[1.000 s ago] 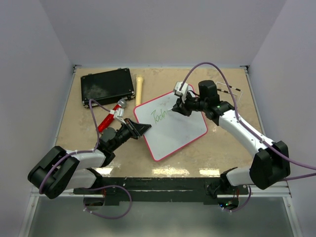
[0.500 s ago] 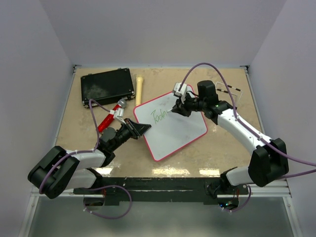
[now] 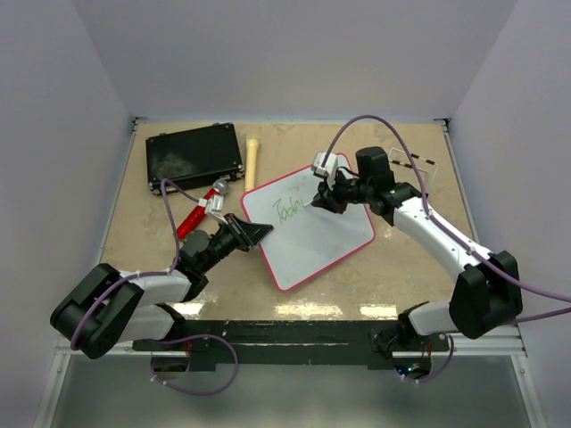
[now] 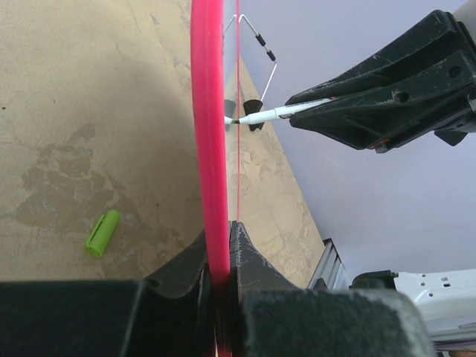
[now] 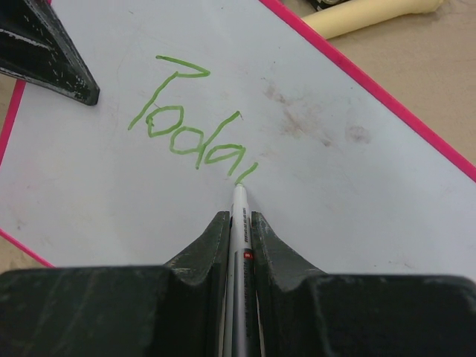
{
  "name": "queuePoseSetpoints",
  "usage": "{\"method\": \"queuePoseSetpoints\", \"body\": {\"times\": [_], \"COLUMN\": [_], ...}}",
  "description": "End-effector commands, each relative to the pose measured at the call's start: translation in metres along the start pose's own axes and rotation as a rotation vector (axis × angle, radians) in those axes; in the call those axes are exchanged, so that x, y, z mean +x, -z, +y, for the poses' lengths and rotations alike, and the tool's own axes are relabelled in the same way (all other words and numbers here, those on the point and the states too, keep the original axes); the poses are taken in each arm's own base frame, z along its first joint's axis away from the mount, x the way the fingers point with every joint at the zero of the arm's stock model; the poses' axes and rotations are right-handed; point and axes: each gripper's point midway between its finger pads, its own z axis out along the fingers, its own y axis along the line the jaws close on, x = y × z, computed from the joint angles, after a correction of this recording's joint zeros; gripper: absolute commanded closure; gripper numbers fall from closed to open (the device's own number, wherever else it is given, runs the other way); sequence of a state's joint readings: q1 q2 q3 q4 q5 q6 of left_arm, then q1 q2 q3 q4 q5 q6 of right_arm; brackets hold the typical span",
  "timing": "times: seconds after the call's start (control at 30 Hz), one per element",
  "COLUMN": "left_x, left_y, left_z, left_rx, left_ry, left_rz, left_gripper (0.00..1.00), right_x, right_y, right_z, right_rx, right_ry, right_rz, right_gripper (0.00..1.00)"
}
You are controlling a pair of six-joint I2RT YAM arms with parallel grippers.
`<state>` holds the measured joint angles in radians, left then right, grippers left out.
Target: Write a sentence on the whiteboard
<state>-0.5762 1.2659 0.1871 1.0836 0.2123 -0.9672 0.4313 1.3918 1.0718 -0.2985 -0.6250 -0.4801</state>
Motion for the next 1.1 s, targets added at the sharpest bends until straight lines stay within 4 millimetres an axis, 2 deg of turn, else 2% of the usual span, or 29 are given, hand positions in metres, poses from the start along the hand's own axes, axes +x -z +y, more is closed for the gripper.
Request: {"method": "queuePoseSetpoints", "body": {"times": [0.0, 0.23, 0.37, 0.53, 0.77, 1.07], "left_x": [-0.017, -0.017, -0.017, -0.017, -0.016, -0.017], "left_y": [-0.004, -0.004, -0.004, -0.004, -0.004, -0.003], "left_z": [-0.03, -0.029, -0.03, -0.031, -0.031, -0.03], "left_rx": [0.126, 0.124, 0.129, 0.133, 0.134, 0.13], "left_ry": [-0.094, -0.094, -0.096, -0.095, -0.094, -0.094], "left_rz": [-0.055, -0.053, -0.054, -0.052, -0.051, -0.058], "left_gripper": [1.0, 1.0, 1.0, 1.0, 1.0, 1.0], "right_x": [-0.016, -0.028, -0.028, -0.013, 0.005, 0.028], "right_y": [0.006, 0.006, 0.001, -0.001, 0.009, 0.013], "right_z": [-0.023, -0.041, -0.042, -0.029, -0.008, 0.028], "right_rx": [0.104, 0.148, 0.132, 0.07, 0.007, -0.139], "right_ry": [0.016, 0.016, 0.013, 0.02, 0.058, 0.086], "right_rz": [-0.035, -0.058, -0.056, -0.019, 0.036, 0.1], "right_gripper": [1.0, 1.0, 1.0, 1.0, 1.0, 1.0]}}
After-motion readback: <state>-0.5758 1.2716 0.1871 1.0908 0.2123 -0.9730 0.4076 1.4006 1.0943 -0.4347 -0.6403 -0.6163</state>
